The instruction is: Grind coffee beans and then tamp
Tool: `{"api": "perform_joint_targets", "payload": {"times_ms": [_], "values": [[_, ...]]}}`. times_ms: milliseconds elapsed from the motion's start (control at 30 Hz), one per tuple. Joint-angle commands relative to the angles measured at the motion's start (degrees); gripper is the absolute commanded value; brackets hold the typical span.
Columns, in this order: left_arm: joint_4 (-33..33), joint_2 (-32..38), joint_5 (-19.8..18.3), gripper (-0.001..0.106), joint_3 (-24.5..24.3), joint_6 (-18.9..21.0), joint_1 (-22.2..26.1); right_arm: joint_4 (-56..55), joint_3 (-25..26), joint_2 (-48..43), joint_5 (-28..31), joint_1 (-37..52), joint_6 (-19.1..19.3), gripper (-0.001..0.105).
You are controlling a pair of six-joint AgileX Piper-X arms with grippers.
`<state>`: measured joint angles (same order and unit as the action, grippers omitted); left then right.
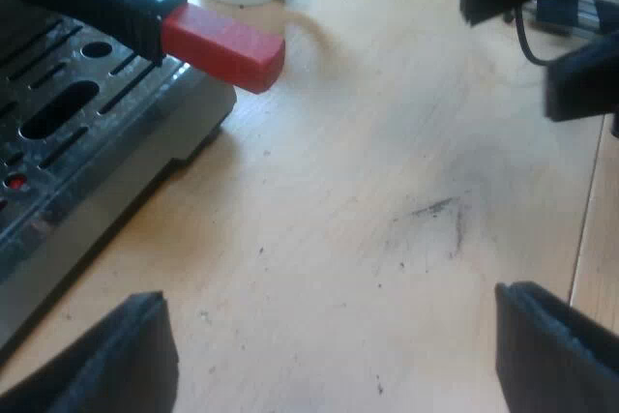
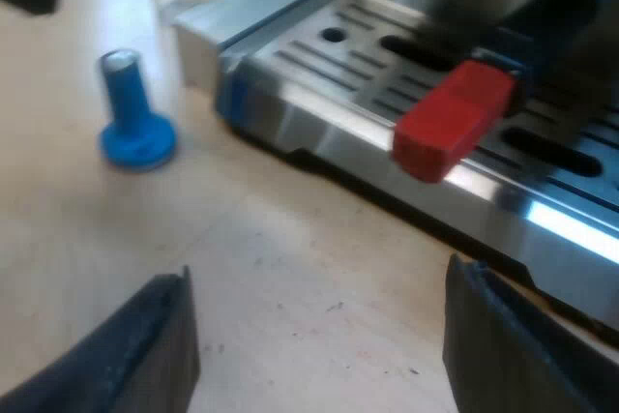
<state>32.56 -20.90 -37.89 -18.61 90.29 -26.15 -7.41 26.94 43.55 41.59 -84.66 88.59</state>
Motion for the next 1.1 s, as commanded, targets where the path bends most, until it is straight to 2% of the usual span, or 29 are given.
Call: {"api": "perform_joint_targets", "payload": {"times_ms": [33,67,233,333,500,1100], "values": [[-3.4,0.3,-1.5,0.071,1.0,-0.3,-0.1,4.2,0.1,3.8,6.8,-0.1,-3.5,0.054],[-3.8,0.3,-1.7,0.071,1.1,-0.3,-0.1,4.7,0.1,4.6,7.8,-0.1,-3.7,0.053],[-4.8,0.3,-1.8,0.071,1.9,-0.3,-0.1,13.2,0.1,11.9,10.4,-0.1,-5.4,0.029],[-4.9,0.3,-2.3,0.071,2.1,-0.3,-0.1,17.4,0.1,15.2,11.5,-0.1,-5.4,0.022],[-5.9,0.3,-4.5,0.071,2.3,-0.3,-0.1,22.8,0.1,20.3,13.1,-0.1,-5.2,0.022],[-6.3,0.3,-5.7,0.071,2.5,-0.3,-0.1,35.7,0.2,32.0,19.5,0.0,-4.6,0.022]]}}
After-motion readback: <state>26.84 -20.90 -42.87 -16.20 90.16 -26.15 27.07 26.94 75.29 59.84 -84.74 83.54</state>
